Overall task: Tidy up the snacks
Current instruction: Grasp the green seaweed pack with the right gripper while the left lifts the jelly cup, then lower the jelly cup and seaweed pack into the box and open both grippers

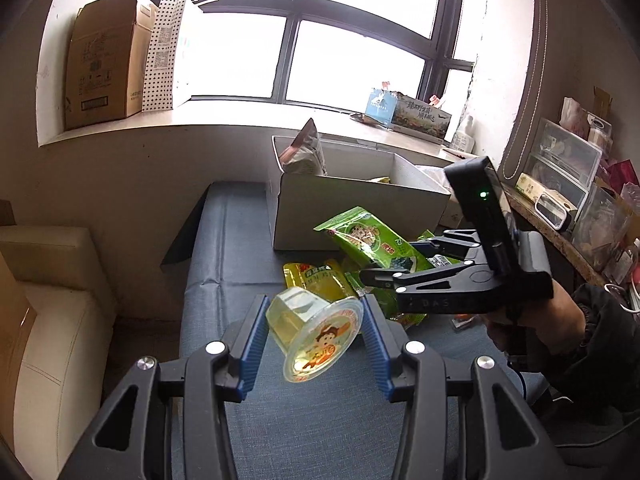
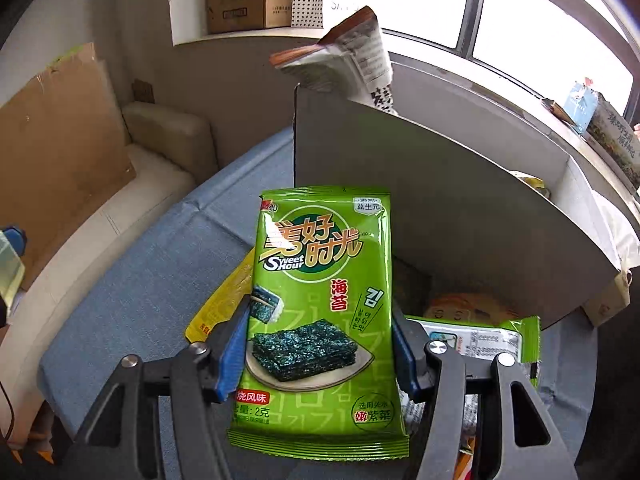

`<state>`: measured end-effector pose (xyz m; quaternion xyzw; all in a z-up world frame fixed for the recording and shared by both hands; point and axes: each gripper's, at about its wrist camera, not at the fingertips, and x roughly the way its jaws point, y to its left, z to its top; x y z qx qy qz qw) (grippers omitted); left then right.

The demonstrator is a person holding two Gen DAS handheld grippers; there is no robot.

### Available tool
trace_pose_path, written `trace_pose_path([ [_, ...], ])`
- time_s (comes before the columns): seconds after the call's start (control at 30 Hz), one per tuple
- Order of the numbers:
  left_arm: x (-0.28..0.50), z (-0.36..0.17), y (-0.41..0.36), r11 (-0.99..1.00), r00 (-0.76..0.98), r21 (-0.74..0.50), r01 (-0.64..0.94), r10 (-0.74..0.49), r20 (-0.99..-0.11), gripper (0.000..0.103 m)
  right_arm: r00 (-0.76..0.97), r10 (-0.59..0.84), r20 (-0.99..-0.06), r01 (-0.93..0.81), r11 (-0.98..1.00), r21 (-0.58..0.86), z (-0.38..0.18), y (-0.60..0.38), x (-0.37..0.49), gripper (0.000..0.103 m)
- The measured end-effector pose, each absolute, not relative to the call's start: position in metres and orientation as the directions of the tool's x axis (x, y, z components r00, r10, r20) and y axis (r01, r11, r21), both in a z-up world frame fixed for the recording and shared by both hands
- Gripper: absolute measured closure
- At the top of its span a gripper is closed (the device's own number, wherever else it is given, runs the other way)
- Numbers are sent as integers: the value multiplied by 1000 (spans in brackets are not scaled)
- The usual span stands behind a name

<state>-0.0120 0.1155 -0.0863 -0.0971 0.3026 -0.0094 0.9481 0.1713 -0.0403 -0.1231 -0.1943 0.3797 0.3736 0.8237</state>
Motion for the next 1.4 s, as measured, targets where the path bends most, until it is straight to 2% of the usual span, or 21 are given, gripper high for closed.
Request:
trace_pose_path([
  [0.3, 49, -50, 90, 981, 840, -187, 52, -144, -522, 53, 529, 556, -641, -672, 736, 83, -61, -143, 165, 37],
  [0.53, 136, -15, 72, 982, 848, -166, 89, -162, -504, 53, 582, 576, -574, -598, 781, 179, -34, -178, 211, 36],
  [0.67, 202, -2, 72, 986, 839, -150, 71, -140, -526, 53, 574, 566, -592, -547, 803, 237, -31, -176, 265, 36],
  [0.93, 304, 6, 74, 994, 803, -107, 22, -81, -590, 52, 573, 522, -632, -488, 837, 248, -29, -148, 357, 35],
  [0.97, 312, 6, 77, 994, 797, -107, 14, -76, -599, 48, 573, 516, -637, -484, 840, 245, -27, -144, 365, 30],
  [1.0, 319, 5, 79, 995, 788, -102, -4, -59, -613, 28, 570, 512, -643, -482, 842, 242, -27, -139, 372, 21],
  [1.07, 327, 4, 84, 996, 782, -84, -42, -19, -622, 0, 581, 460, -671, -460, 866, 194, -27, -131, 379, 0],
  [1.4, 299, -14, 100, 992, 764, -113, -49, -36, -644, 0, 570, 481, -667, -500, 847, 183, -24, -123, 370, 0],
])
